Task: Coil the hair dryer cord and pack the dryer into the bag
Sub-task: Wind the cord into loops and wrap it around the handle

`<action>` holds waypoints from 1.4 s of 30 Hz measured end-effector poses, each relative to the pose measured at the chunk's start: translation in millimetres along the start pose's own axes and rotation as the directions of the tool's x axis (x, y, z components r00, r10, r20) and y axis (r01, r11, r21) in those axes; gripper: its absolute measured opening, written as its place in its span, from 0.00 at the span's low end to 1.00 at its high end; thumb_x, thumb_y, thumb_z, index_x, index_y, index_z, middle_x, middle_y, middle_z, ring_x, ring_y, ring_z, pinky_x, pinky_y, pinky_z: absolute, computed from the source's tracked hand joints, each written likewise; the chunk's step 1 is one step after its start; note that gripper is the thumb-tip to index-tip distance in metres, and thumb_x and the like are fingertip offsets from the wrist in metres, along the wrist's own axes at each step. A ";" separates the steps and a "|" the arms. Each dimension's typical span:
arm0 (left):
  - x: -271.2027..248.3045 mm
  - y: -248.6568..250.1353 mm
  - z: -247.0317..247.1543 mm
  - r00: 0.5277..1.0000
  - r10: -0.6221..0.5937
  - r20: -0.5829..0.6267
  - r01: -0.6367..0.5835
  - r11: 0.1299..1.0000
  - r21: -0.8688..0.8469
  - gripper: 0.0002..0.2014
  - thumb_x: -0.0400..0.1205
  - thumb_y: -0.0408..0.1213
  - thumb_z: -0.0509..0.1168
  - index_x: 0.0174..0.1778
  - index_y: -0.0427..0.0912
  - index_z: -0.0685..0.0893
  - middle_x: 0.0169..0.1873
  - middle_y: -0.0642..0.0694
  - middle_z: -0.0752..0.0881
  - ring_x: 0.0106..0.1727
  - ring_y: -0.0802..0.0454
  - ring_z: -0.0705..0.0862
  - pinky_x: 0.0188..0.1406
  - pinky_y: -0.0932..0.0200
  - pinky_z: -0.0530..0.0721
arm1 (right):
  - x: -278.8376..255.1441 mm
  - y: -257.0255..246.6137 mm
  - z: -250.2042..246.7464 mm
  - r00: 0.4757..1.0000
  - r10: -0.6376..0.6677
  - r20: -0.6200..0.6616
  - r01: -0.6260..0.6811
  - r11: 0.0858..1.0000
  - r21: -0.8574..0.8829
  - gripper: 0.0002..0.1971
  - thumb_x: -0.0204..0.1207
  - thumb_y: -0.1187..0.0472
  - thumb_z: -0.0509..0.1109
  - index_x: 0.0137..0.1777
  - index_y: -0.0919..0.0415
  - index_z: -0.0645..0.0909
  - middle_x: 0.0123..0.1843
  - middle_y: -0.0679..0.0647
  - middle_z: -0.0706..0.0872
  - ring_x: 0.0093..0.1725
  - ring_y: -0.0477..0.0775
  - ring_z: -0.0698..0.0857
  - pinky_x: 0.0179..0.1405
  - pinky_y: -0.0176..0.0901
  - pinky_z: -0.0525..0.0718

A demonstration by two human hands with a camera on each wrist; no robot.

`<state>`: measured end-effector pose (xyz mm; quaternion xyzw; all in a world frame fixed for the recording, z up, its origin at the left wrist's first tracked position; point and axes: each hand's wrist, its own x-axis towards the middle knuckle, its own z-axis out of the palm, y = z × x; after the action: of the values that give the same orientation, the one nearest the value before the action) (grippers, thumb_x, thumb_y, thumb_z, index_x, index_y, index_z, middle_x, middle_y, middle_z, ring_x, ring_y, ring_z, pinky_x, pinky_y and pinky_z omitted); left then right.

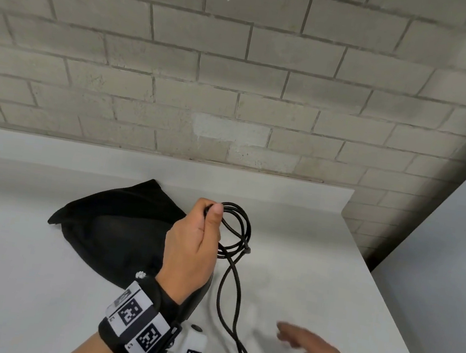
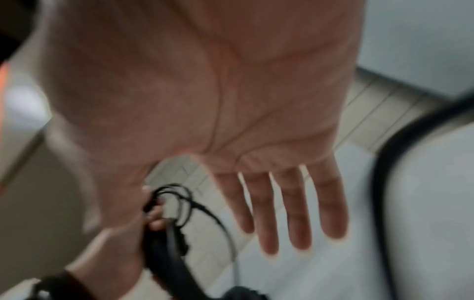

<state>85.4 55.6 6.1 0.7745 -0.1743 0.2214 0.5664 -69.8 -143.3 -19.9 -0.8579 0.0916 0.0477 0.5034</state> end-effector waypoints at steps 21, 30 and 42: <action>2.5 -5.4 -7.6 0.999 -0.009 -0.038 0.009 1.000 -0.004 0.18 0.87 0.62 0.47 0.40 0.58 0.74 0.22 0.56 0.76 0.23 0.55 0.74 0.26 0.38 0.80 | 13.5 0.5 2.1 0.877 -0.319 0.358 0.413 0.883 -0.224 0.19 0.71 0.24 0.56 0.53 0.30 0.77 0.46 0.25 0.81 0.51 0.29 0.79 0.54 0.23 0.72; -5.7 0.3 0.7 1.000 0.026 0.000 -0.026 0.999 0.032 0.21 0.86 0.64 0.45 0.43 0.54 0.76 0.21 0.53 0.76 0.22 0.53 0.77 0.26 0.39 0.81 | 36.9 17.7 17.7 0.934 -0.357 0.022 0.334 0.845 -0.417 0.13 0.75 0.33 0.58 0.57 0.29 0.74 0.54 0.32 0.78 0.58 0.35 0.79 0.54 0.26 0.75; -3.6 -0.3 -3.0 0.998 0.060 -0.034 -0.055 0.990 0.128 0.17 0.86 0.63 0.44 0.47 0.59 0.73 0.22 0.51 0.79 0.24 0.55 0.80 0.27 0.43 0.83 | 50.4 -53.9 12.0 0.765 -0.623 -0.161 0.595 0.781 -0.191 0.10 0.80 0.57 0.71 0.49 0.37 0.78 0.45 0.40 0.84 0.47 0.47 0.85 0.47 0.33 0.82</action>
<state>82.1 58.6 4.7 0.7993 -0.1714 0.2628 0.5125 -9.3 -112.7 11.5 -0.8715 -0.1413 -0.2059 0.4221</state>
